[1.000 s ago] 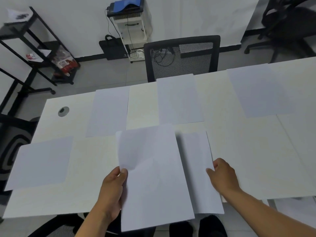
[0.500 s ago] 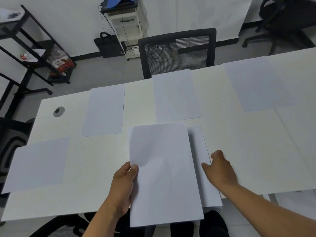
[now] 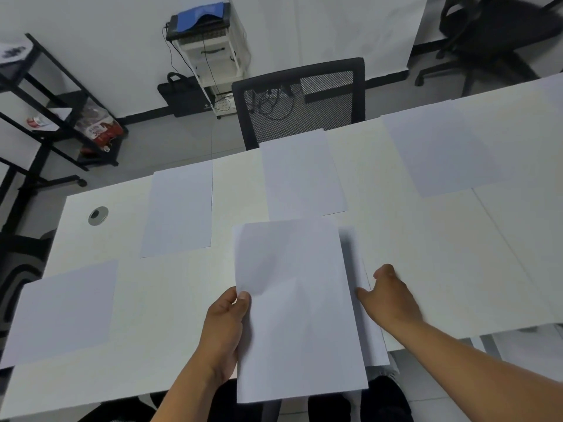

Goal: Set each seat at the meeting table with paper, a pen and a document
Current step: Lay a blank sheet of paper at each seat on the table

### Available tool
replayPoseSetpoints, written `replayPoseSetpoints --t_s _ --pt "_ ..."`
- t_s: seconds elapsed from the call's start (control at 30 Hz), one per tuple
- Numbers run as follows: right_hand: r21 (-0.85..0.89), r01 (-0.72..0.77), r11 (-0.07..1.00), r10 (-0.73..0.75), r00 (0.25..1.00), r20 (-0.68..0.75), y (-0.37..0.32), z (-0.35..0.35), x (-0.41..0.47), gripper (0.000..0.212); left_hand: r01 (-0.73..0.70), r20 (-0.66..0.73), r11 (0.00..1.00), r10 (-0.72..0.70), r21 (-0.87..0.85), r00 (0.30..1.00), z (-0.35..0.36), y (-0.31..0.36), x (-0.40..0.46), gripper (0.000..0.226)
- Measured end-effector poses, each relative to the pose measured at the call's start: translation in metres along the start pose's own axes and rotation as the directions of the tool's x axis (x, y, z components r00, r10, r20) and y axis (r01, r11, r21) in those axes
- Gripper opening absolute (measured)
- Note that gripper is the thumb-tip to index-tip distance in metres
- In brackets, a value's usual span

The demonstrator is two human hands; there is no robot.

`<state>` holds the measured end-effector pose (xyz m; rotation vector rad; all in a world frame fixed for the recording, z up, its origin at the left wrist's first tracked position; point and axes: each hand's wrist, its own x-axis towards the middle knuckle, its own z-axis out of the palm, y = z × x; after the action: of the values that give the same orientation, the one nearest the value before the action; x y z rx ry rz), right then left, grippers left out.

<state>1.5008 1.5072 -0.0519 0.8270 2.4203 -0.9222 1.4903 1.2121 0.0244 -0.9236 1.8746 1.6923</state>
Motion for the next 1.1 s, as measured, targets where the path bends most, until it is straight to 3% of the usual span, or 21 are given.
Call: replayPoseSetpoints --t_s 0.1,0.17,0.33,0.4,0.5,0.57,0.67,0.9,1.1 --pt "0.096 0.032 0.995 -0.028 0.999 -0.037 -0.006 -0.013 -0.008 0.033 -0.006 0.026 1.0 0.006 0.003 1.0 0.006 0.004 -0.003 0.028" --pt "0.261 0.022 0.965 -0.02 1.0 -0.013 -0.01 -0.019 -0.014 0.036 -0.012 0.042 1.0 0.012 0.008 0.999 0.012 0.007 -0.004 0.029" --pt "0.694 -0.108 0.712 -0.057 0.976 0.21 -0.014 -0.06 -0.051 0.062 -0.052 0.102 0.998 0.049 0.027 0.994 0.05 0.02 -0.016 0.028" --pt "0.766 -0.116 0.632 -0.064 0.977 0.201 -0.011 -0.078 -0.066 0.059 -0.069 0.138 0.997 0.064 0.032 0.988 0.067 0.025 -0.023 0.029" --pt "0.724 -0.008 0.689 -0.018 0.999 0.029 0.008 -0.1 -0.075 0.043 -0.101 0.187 0.994 0.09 0.047 0.978 0.093 0.032 -0.037 0.029" --pt "0.639 0.043 0.768 0.002 0.998 -0.07 0.024 -0.117 -0.074 0.045 -0.135 0.217 0.988 0.117 0.07 0.969 0.112 0.037 -0.046 0.028" --pt "0.595 0.061 0.801 0.019 0.992 -0.127 0.051 -0.142 -0.073 0.047 -0.165 0.247 0.982 0.138 0.096 0.959 0.145 0.039 -0.063 0.025" --pt "0.6 0.083 0.796 -0.004 0.991 -0.132 0.128 -0.195 -0.052 0.054 -0.161 0.205 0.981 0.136 0.111 0.969 0.233 0.025 -0.093 0.03" --pt "0.576 0.067 0.815 -0.057 0.998 -0.035 0.206 -0.257 -0.013 0.053 -0.117 0.096 0.991 0.111 0.058 0.989 0.318 -0.008 -0.128 0.032"
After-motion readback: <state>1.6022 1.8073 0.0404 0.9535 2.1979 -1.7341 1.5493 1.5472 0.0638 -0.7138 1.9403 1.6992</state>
